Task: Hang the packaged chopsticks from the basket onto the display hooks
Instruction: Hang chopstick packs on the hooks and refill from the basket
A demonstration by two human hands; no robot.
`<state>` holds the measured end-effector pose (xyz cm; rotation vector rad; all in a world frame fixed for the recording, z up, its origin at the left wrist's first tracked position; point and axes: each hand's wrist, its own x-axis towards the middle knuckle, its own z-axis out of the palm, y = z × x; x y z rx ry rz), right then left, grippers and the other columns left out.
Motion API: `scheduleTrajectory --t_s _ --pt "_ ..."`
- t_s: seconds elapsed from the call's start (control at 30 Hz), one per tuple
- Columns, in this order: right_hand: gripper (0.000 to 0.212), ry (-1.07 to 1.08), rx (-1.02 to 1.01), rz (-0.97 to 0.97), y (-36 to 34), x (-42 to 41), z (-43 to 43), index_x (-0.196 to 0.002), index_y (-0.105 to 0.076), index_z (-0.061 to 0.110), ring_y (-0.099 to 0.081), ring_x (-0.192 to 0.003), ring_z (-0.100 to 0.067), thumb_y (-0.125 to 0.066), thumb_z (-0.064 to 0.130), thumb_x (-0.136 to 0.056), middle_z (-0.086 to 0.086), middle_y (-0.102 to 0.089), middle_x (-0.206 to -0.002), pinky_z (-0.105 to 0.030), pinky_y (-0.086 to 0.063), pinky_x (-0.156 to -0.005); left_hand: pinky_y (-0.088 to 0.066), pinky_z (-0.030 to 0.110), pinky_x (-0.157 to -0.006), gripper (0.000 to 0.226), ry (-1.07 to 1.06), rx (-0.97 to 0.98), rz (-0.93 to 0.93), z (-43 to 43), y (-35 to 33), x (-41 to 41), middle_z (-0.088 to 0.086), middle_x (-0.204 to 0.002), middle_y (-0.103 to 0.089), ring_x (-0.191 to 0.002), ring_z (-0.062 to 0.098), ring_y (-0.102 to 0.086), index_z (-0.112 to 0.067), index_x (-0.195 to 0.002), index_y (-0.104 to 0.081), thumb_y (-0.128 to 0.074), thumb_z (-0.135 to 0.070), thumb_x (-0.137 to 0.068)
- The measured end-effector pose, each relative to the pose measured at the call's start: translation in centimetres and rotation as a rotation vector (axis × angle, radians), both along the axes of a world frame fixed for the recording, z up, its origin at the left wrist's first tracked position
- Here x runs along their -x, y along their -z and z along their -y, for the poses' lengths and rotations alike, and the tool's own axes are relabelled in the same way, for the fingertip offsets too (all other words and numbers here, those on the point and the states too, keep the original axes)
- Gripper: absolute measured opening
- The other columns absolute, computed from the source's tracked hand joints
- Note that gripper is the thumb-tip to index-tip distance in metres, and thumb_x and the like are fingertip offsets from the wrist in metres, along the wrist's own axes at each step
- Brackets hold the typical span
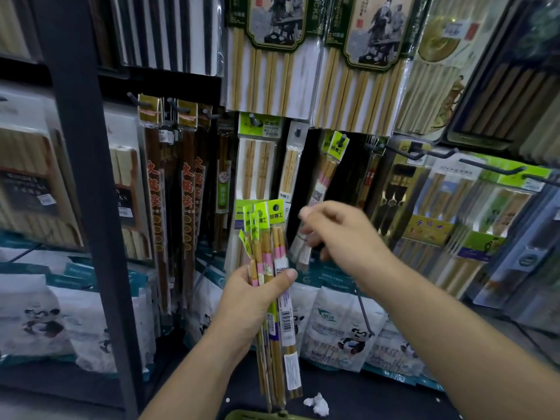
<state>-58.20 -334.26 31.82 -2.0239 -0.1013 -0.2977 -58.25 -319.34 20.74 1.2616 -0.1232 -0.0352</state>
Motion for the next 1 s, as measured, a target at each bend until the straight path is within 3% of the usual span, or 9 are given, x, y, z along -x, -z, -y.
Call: scheduleTrajectory --t_s 0.13,0.27,0.37,0.5,0.57,0.67,0.77,0.9,1.0 --pt "0.028 -0.103 0.187 0.065 0.9 0.3 -1.1 -0.085 -0.069 0.010 -0.053 -0.059 -0.012 -0.061 0.031 -0.101 -0.021 -0.064 -0.079 -0.029 -0.046 -0.058 -0.057 0.025 -0.065 0.022 0.044 0.015 0.033 0.3 -0.1 0.4 0.001 -0.082 -0.079 -0.076 0.016 -0.075 -0.031 -0.083 -0.079 -0.091 -0.034 -0.065" --pt "0.034 -0.009 0.096 0.162 -0.2 0.4 -0.8 -0.076 -0.062 0.011 -0.047 -0.051 -0.003 -0.054 0.028 -0.104 0.005 -0.053 -0.058 -0.020 -0.043 -0.051 -0.055 0.033 -0.069 0.033 -0.014 -0.006 0.052 0.0 -0.2 0.3 0.004 -0.080 -0.078 -0.073 0.015 -0.074 -0.024 -0.078 -0.076 -0.088 -0.045 -0.057" --pt "0.035 0.077 -0.058 0.287 -2.6 -0.1 0.0 -0.076 -0.063 0.009 -0.050 -0.051 -0.001 -0.051 0.024 -0.105 0.010 -0.057 -0.058 -0.016 -0.043 -0.049 -0.055 0.039 -0.070 0.047 -0.056 0.009 0.038 -0.3 -0.1 0.1 0.010 -0.084 -0.079 -0.074 0.018 -0.074 -0.016 -0.087 -0.074 -0.086 -0.048 -0.055" --pt "0.040 0.126 -0.110 0.395 -5.1 -0.8 0.4 -0.068 -0.059 0.012 -0.044 -0.044 0.002 -0.050 0.021 -0.105 0.012 -0.052 -0.050 -0.011 -0.036 -0.045 -0.057 0.040 -0.071 0.025 -0.069 0.008 0.036 -0.4 -0.1 0.1 0.013 -0.083 -0.078 -0.070 0.016 -0.072 -0.032 -0.075 -0.078 -0.084 -0.048 -0.058" --pt "0.043 0.146 -0.089 0.394 -5.5 -1.3 0.4 -0.064 -0.057 0.012 -0.041 -0.041 0.001 -0.049 0.020 -0.105 0.015 -0.048 -0.045 -0.009 -0.034 -0.044 -0.056 0.043 -0.073 0.022 -0.071 0.014 0.025 -0.4 0.0 0.0 0.014 -0.083 -0.078 -0.070 0.016 -0.071 -0.029 -0.074 -0.077 -0.085 -0.044 -0.061" --pt "0.042 0.187 -0.075 0.362 -5.8 -2.1 0.5 -0.074 -0.056 -0.005 -0.036 -0.046 -0.005 -0.050 0.024 -0.104 0.003 -0.044 -0.053 -0.017 -0.035 -0.050 -0.055 0.039 -0.071 0.020 -0.071 0.006 0.016 -0.4 0.2 0.1 0.014 -0.083 -0.078 -0.070 0.016 -0.072 -0.025 -0.076 -0.076 -0.085 -0.039 -0.067" --pt "0.040 0.193 -0.087 0.333 -5.8 -2.6 0.6 -0.081 -0.052 -0.010 -0.034 -0.055 -0.014 -0.051 0.024 -0.102 -0.010 -0.043 -0.067 -0.025 -0.033 -0.055 -0.055 0.032 -0.066 0.010 -0.075 -0.014 0.017 -0.4 0.5 -0.1 0.012 -0.084 -0.078 -0.070 0.015 -0.072 -0.020 -0.082 -0.074 -0.084 -0.025 -0.081" --pt "0.040 0.198 -0.087 0.305 -5.5 -2.8 0.7 -0.085 -0.054 -0.014 -0.034 -0.062 -0.020 -0.051 0.023 -0.101 -0.013 -0.045 -0.073 -0.017 -0.036 -0.050 -0.055 0.028 -0.060 0.009 -0.057 0.003 0.014 -0.5 0.6 -0.2 0.011 -0.083 -0.077 -0.069 0.016 -0.070 -0.021 -0.081 -0.074 -0.083 -0.021 -0.083" --pt "0.039 0.212 -0.120 0.285 -5.2 -2.9 0.8 -0.084 -0.056 -0.014 -0.035 -0.051 -0.014 -0.052 0.021 -0.100 -0.011 -0.043 -0.068 -0.013 -0.036 -0.045 -0.055 0.028 -0.060 0.012 -0.053 0.021 0.011 -0.6 0.6 -0.3 0.009 -0.080 -0.076 -0.067 0.016 -0.069 -0.015 -0.087 -0.073 -0.083 -0.021 -0.082"
